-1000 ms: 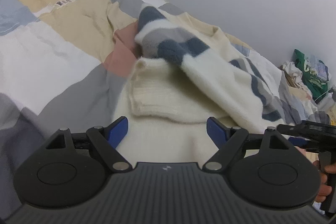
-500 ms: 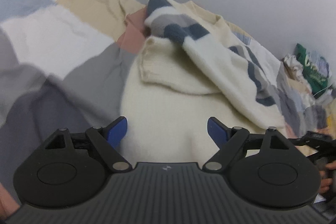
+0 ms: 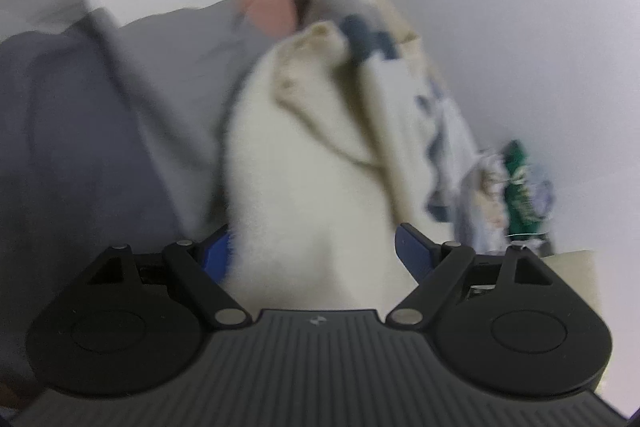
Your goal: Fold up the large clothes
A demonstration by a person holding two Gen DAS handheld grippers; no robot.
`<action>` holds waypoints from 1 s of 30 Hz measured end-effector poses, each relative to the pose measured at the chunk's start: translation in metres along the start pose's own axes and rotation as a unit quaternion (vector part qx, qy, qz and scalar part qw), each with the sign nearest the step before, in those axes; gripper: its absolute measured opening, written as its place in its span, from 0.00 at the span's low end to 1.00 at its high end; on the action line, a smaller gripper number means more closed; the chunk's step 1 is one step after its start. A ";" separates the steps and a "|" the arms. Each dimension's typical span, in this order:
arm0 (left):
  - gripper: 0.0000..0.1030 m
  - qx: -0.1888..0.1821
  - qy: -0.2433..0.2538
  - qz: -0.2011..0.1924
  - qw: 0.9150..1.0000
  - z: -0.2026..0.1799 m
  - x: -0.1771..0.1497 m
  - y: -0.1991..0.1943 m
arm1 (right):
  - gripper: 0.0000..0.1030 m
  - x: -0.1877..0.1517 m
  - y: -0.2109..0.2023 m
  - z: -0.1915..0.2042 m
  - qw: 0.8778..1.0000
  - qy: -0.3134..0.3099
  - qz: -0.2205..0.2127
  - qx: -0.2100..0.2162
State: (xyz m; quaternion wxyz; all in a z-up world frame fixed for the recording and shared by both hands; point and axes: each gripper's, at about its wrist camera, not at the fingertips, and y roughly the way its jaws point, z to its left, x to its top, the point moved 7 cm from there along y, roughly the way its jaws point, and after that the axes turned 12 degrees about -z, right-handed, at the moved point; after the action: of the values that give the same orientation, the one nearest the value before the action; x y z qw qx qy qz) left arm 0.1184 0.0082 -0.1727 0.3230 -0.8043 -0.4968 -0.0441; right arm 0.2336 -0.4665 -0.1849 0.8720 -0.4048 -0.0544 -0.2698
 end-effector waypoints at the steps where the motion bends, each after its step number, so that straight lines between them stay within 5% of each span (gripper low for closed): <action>1: 0.84 -0.021 -0.002 -0.001 1.000 -0.005 0.000 -0.001 | 0.85 0.000 -0.003 0.007 1.000 -0.004 -0.004 0.016; 4: 0.84 -0.064 -0.007 0.000 0.998 -0.014 -0.001 -0.004 | 0.84 0.000 -0.012 0.026 0.996 0.010 -0.013 0.090; 7: 0.84 -0.049 -0.009 0.012 0.999 -0.011 -0.006 0.001 | 0.84 -0.004 -0.016 0.043 0.992 -0.022 -0.018 0.122; 12: 0.84 0.016 -0.012 0.067 0.998 0.004 -0.023 0.021 | 0.84 -0.015 0.004 0.025 0.999 -0.043 0.019 0.013; 16: 0.84 0.028 0.000 0.083 0.996 0.005 -0.030 0.029 | 0.81 -0.017 0.014 0.005 0.996 -0.050 0.029 -0.068; 19: 0.84 0.000 -0.012 0.079 0.997 0.000 -0.028 0.027 | 0.83 -0.021 0.017 0.010 0.996 -0.062 0.038 -0.061; 22: 0.84 -0.063 -0.038 0.058 0.996 -0.007 -0.017 0.016 | 0.83 -0.028 0.012 0.036 0.995 -0.086 0.044 0.010; 26: 0.84 -0.027 -0.009 0.078 0.997 -0.005 -0.028 0.028 | 0.82 -0.039 0.016 0.048 0.988 -0.144 0.048 -0.015; 30: 0.84 -0.001 0.024 0.095 0.995 -0.006 -0.039 0.051 | 0.40 -0.035 0.033 0.034 0.982 -0.157 0.043 -0.093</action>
State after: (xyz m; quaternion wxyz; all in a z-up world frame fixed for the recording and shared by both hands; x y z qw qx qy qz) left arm 0.1426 -0.0411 -0.2074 0.3367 -0.8471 -0.4099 -0.0330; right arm 0.2249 -0.4087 -0.1957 0.8219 -0.5236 -0.1476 -0.1687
